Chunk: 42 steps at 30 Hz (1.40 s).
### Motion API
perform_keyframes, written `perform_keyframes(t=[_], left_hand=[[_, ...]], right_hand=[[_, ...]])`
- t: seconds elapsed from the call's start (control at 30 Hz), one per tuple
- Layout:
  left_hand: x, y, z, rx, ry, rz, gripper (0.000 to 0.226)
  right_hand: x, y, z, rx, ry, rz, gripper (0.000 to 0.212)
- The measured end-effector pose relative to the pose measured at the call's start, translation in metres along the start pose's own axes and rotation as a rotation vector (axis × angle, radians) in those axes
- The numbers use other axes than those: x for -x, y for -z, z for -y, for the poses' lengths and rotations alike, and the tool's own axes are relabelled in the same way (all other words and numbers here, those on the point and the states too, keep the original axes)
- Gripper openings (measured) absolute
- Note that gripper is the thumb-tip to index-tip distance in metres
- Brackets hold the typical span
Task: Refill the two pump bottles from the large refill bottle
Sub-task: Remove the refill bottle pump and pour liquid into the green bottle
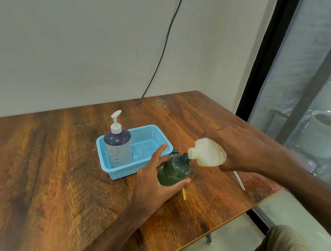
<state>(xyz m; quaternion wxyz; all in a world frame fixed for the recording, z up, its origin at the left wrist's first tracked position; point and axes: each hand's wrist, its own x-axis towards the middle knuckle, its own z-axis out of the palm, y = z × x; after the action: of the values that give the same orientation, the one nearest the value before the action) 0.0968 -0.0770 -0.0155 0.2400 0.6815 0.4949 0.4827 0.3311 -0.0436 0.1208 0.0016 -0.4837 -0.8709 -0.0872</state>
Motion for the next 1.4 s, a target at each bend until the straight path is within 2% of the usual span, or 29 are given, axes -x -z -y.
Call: perform_keyframes(t=[0.97, 1.4], left_hand=[[-0.0003, 0.0007, 0.0008, -0.005, 0.003, 0.013, 0.108], [0.0002, 0.0013, -0.0006, 0.008, 0.005, 0.004, 0.105]], right_hand=[[0.0005, 0.0044, 0.0024, -0.008, 0.018, 0.004, 0.080], [-0.0030, 0.0011, 0.0026, 0.004, -0.010, 0.025, 0.087]])
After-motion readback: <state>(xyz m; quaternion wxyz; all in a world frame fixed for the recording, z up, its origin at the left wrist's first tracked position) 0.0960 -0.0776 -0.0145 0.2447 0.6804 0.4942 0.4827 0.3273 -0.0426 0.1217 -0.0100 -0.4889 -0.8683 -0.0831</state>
